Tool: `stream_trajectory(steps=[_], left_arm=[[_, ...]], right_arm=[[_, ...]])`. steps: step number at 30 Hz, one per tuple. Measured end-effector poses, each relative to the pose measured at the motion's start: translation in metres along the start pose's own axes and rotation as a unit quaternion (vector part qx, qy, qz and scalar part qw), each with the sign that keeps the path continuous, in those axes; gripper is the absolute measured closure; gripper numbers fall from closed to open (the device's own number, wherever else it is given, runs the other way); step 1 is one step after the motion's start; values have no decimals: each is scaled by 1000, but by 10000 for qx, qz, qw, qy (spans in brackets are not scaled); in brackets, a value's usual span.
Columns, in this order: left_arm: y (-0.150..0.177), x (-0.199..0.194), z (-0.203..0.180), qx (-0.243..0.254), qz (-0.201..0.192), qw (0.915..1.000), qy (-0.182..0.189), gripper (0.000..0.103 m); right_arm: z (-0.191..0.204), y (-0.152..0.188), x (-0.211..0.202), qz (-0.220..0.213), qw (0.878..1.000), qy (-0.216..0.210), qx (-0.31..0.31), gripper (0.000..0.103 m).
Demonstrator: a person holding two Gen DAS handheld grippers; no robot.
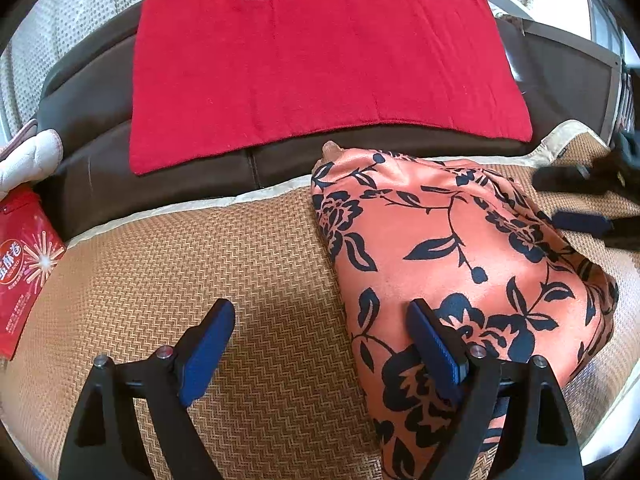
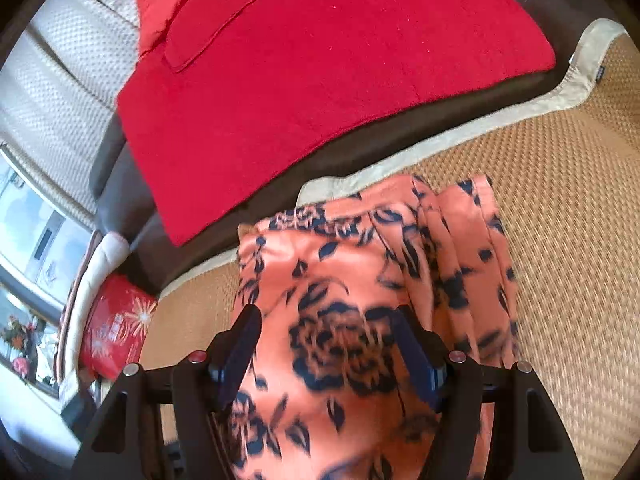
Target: Fold small clothes
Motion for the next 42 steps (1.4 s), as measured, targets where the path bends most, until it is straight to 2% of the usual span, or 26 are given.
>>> stream_trajectory(steps=[4,7,8,9,11,15,17,21,23,26,29,30,32,35,39,42], left_arm=[[-3,-4,-1,-80,-82,9997,197,15],[-8,-2,-2,-238,17,9955,916,15],[-9,2,-2,-337,134,9911,1279,15],[-10,5,-2,-418,210,9879,1477,15],[-11,12,-2,-610,382,9810,1801,15],[-12,29,-6,-904,811,9679,2202,15],[-12,34,-11,-977,926,9612,2408,15],[-12,38,-20,-923,992,9612,2402,12],[-12,39,-22,-894,996,9608,2428,12],[-13,42,-25,-863,1005,9603,2456,12],[-14,44,-27,-897,979,9589,2509,12],[-14,43,-25,-898,961,9589,2515,12],[-14,41,-25,-881,903,9604,2483,15],[-13,33,-24,-763,713,9670,2324,28],[-12,19,-29,-583,482,9749,2092,43],[-13,9,-31,-447,375,9788,1965,51]], right_arm=[[-18,12,6,419,9989,-75,182,31],[-28,7,-15,159,9989,-407,159,31],[-31,2,-25,-47,9989,-443,140,31],[-40,-3,-37,-257,9989,-339,184,30],[-64,-9,-46,-360,9985,-194,362,23],[-110,-10,-29,148,9943,-427,968,23],[-118,-10,-21,323,9931,-495,1016,23],[-114,-12,-7,497,9934,-610,838,23],[-112,-12,8,718,9924,-616,786,23],[-100,-17,17,689,9930,-739,611,23],[-86,-19,33,784,9895,-1077,554,23],[-80,-19,38,765,9908,-1010,465,23],[-66,-18,43,687,9949,-718,171,23],[-49,-13,50,615,9972,-431,-75,26],[-35,-8,51,492,9982,-161,-294,47],[-27,-8,47,345,9986,-39,-407,56]])
Point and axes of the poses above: each gripper's, at about its wrist camera, not at the fingertips, and x roughly the way its jaws point, z to its left, y to its underside, the point moved 5 cm from there along x, roughly the way its jaws point, and after that the axes turned 13 degrees about z, right-handed, at the moved point
